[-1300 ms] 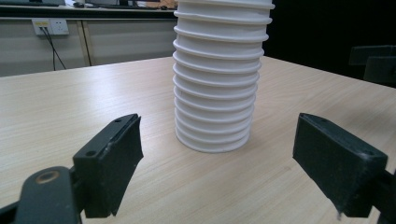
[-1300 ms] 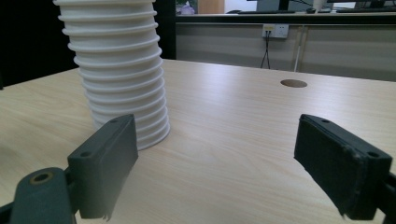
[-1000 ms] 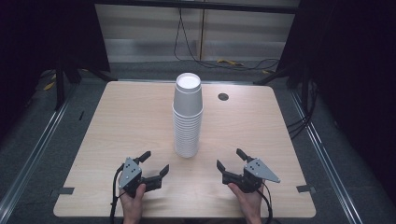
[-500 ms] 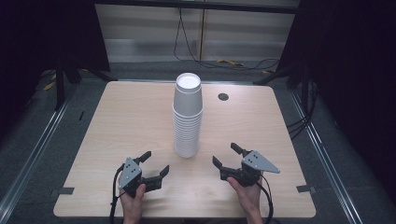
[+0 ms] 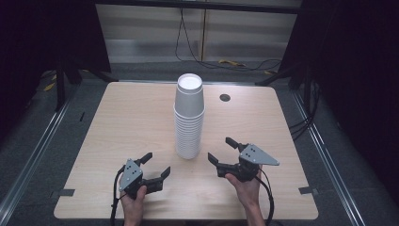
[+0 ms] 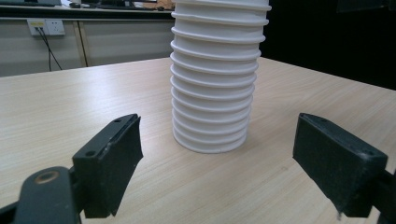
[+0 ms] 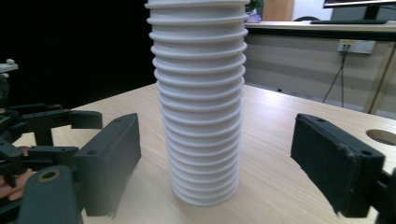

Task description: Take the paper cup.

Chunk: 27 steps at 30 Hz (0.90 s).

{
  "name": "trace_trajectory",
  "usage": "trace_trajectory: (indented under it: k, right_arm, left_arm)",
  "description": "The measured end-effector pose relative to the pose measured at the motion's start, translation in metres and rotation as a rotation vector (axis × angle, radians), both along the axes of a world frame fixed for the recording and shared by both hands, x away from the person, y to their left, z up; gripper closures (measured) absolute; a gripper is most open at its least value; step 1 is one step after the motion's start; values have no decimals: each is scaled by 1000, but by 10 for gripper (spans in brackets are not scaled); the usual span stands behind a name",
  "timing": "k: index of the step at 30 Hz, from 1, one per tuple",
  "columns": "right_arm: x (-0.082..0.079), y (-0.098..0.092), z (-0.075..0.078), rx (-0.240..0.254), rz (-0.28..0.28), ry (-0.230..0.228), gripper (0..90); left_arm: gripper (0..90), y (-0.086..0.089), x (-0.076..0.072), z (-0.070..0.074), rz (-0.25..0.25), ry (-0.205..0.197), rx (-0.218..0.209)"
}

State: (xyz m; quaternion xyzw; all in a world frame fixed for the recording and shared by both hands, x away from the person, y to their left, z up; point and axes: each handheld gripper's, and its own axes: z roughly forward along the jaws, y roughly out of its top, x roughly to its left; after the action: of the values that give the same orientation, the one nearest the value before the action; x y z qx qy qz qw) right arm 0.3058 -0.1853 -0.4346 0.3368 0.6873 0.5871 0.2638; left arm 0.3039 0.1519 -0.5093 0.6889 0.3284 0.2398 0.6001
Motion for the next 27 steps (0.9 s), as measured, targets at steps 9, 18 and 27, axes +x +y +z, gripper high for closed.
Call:
trace_trajectory:
  k: [9, 18, 27]
  right_arm:
    - [8, 3, 14, 16, 62, 7, 164]
    - [17, 2, 33, 43, 111, 4, 198]
    - [24, 2, 44, 54, 133, -1, 206]
  left_arm:
    - [155, -1, 0, 0, -1, -1, 7]
    - [155, -1, 0, 0, -4, -2, 8]
    - [156, -1, 0, 0, -6, -4, 12]
